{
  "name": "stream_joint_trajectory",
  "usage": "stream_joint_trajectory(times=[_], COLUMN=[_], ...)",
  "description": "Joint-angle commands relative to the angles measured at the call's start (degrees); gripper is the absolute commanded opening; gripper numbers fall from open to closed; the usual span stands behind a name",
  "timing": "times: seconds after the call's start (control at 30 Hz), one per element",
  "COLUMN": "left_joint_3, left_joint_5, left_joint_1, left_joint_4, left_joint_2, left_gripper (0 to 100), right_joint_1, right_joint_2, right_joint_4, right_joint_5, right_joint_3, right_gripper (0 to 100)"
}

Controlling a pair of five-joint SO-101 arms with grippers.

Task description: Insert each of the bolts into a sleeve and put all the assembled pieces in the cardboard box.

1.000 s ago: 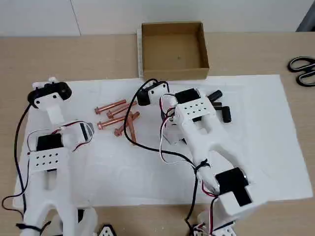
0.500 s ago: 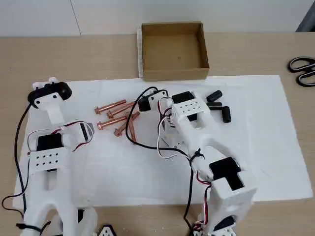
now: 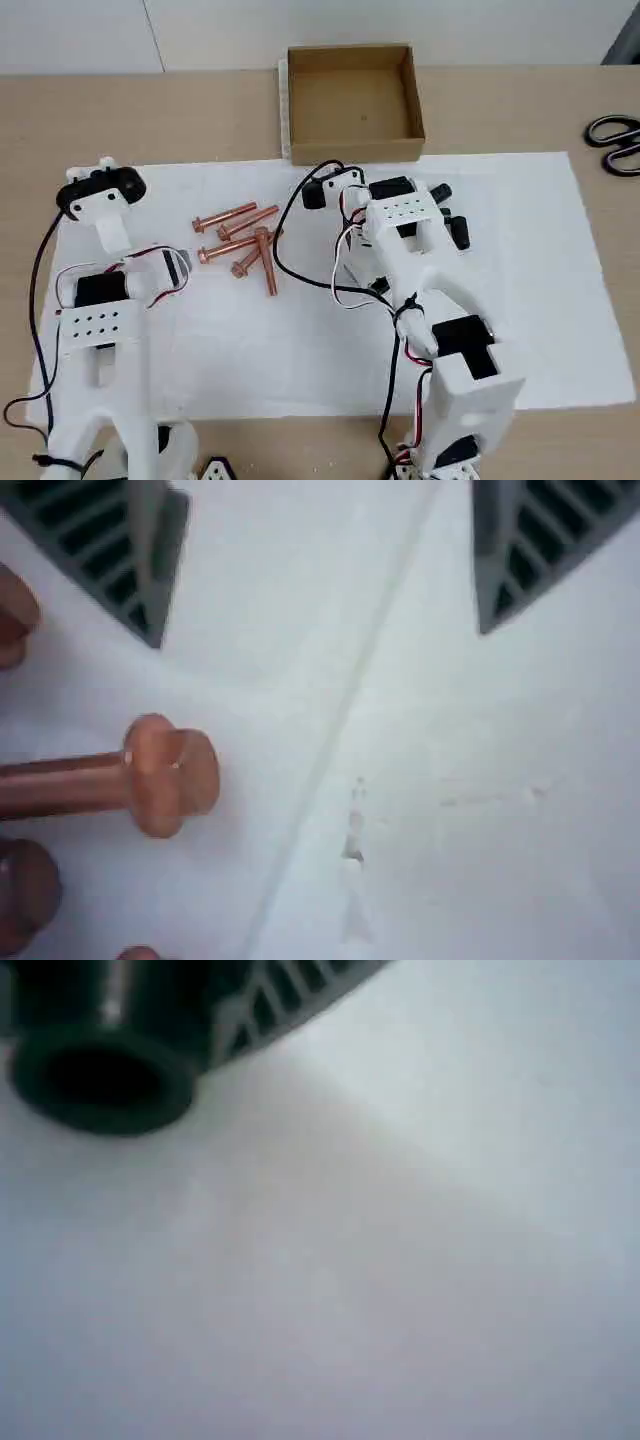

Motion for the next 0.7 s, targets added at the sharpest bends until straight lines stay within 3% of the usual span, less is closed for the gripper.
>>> stream_joint_trajectory(times=[0.0, 0.27, 0.43, 0.67], left_joint_3=[-0.2, -2.2, -11.9, -28.7], left_joint_5=[0.1, -3.3, -9.1, -11.5], left_joint_1=[-0.2, 0.2, 4.4, 11.3], left_joint_4=[-1.1, 0.1, 9.7, 22.8], left_joint_2=[-0.3, 0.1, 0.4, 12.7], left_gripper=[19, 19, 19, 19], right_joint_1=[0.0, 3.1, 3.6, 3.6], right_joint_2=[-0.3, -0.4, -0.4, -0.4], right_joint_4=[-0.1, 14.1, 23.2, 23.8], right_joint_5=[-0.6, -3.6, -5.2, -6.2], right_joint_3=[-1.2, -16.9, -27.1, -27.4], right_gripper=[0.5, 0.5, 0.5, 0.5])
